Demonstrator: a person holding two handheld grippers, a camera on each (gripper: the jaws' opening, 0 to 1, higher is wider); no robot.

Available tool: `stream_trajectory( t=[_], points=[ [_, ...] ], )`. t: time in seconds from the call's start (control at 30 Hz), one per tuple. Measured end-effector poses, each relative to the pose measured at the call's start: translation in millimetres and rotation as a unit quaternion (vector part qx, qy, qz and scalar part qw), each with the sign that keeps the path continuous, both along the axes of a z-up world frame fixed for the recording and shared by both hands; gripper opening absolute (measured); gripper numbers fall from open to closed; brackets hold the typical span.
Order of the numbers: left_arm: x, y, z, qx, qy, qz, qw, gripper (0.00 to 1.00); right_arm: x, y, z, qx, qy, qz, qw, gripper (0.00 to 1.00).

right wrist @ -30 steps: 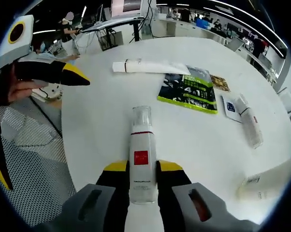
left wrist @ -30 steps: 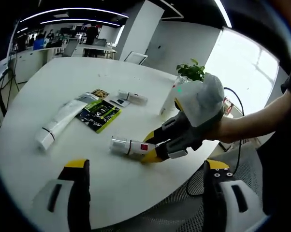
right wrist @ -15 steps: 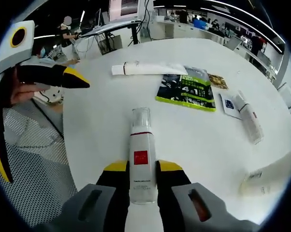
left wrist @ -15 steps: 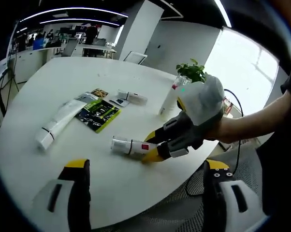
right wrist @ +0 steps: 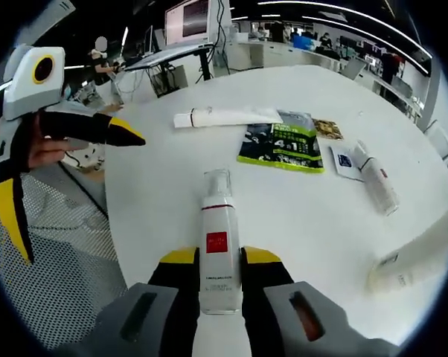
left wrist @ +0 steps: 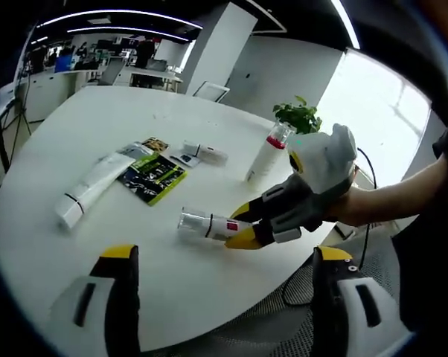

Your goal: Arrange the skincare products in the storage area until every visible bottle or jar stands upright without overlapping.

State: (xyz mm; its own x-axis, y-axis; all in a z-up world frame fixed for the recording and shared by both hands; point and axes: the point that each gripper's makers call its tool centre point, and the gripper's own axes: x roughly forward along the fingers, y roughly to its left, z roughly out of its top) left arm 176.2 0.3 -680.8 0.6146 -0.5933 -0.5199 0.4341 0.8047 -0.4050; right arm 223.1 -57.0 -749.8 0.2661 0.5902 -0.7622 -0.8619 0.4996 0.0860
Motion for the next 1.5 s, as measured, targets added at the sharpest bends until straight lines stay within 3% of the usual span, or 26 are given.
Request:
stream_trajectory(
  t=[0.57,0.9,1.37,1.5],
  points=[
    [3.6,-0.8,17.3,-0.065,-0.001,0.037,0.9972,0.89,-7.9,3.5,54.2,0.077,-0.031,-0.019,0.9964,0.2],
    [11.0,-11.0,32.8,-0.1,-0.012,0.046,0.9939,0.86,-11.1,1.3,71.2,0.107,-0.054,-0.027,0.9924,0.2],
    [19.4,-18.4,47.8,-0.127,-0.016,0.071,0.9892,0.68,-23.6,0.5,95.1,0.142,-0.09,-0.031,0.9853,0.2],
    [24.0,-20.4,55.7,-0.159,-0.016,0.084,0.9835,0.61,-25.8,1.8,100.8,0.151,-0.099,-0.029,0.9831,0.2]
  ],
)
